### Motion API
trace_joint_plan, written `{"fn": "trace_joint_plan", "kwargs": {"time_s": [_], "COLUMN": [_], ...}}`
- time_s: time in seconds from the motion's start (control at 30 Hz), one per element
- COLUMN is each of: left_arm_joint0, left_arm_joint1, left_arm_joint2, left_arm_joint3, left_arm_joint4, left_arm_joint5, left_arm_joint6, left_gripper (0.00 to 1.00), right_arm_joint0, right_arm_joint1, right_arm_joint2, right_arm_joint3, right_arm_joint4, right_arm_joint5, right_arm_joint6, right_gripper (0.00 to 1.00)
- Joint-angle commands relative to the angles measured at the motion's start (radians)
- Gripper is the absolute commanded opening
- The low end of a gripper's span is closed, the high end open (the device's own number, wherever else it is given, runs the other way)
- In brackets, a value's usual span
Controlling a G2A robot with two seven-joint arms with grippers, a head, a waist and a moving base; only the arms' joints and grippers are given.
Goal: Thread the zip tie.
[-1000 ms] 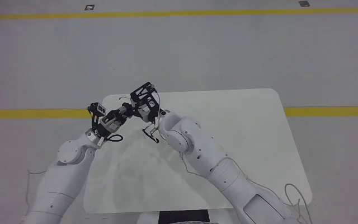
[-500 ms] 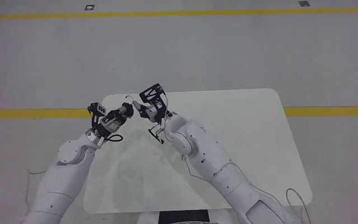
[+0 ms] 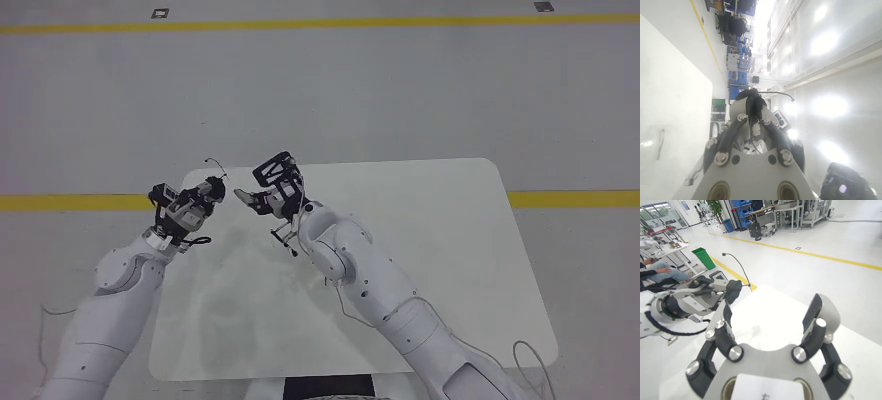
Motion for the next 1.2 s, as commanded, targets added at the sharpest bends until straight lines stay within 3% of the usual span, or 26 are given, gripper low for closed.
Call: {"fn": "trace_joint_plan", "kwargs": {"time_s": [0.0, 0.1, 0.27, 0.3, 0.53, 0.6, 0.73, 0.87, 1.0, 1.17], "left_arm_joint0": [0.005, 0.010, 0.009, 0.005, 0.005, 0.006, 0.012, 0.026, 0.042, 0.051], "left_arm_joint1": [0.001, 0.002, 0.001, 0.003, 0.003, 0.000, -0.005, -0.006, -0.006, 0.008], "left_arm_joint2": [-0.017, -0.034, -0.056, -0.061, -0.061, -0.055, -0.055, -0.064, -0.037, 0.000], "left_arm_joint3": [0.003, 0.007, 0.030, 0.029, 0.029, 0.024, 0.013, 0.009, 0.002, -0.012], "left_arm_joint4": [-0.075, -0.176, -0.274, -0.249, -0.249, -0.263, -0.415, -0.500, -0.599, -0.649], "left_arm_joint5": [0.071, 0.177, 0.279, 0.265, 0.265, 0.280, 0.432, 0.530, 0.536, 0.536], "left_arm_joint6": [-0.033, -0.082, -0.119, -0.116, -0.116, -0.094, -0.084, -0.090, -0.079, -0.070], "left_gripper": [0.00, 0.00, 0.00, 0.00, 0.00, 0.00, 0.00, 0.00, 0.00, 0.00], "right_arm_joint0": [-0.008, -0.013, -0.021, -0.029, -0.029, -0.032, -0.035, -0.029, -0.018, 0.001], "right_arm_joint1": [0.007, 0.017, 0.024, 0.023, 0.023, 0.024, 0.025, 0.024, 0.022, 0.016], "right_arm_joint2": [0.006, 0.009, 0.007, 0.016, 0.016, 0.010, -0.004, -0.015, -0.021, -0.035], "right_arm_joint3": [-0.012, -0.022, -0.026, -0.024, -0.024, -0.024, -0.015, 0.006, 0.032, 0.063], "right_arm_joint4": [-0.038, -0.106, -0.126, -0.087, -0.087, -0.100, -0.124, -0.132, -0.123, -0.113], "right_arm_joint5": [-0.023, -0.053, -0.112, -0.109, -0.109, -0.117, -0.130, -0.139, -0.149, -0.155], "right_arm_joint6": [-0.008, 0.005, 0.006, -0.005, -0.005, -0.009, -0.060, -0.110, -0.141, -0.184], "right_gripper": [1.00, 1.00, 1.00, 1.00, 1.00, 1.00, 1.00, 1.00, 1.00, 1.00]}}
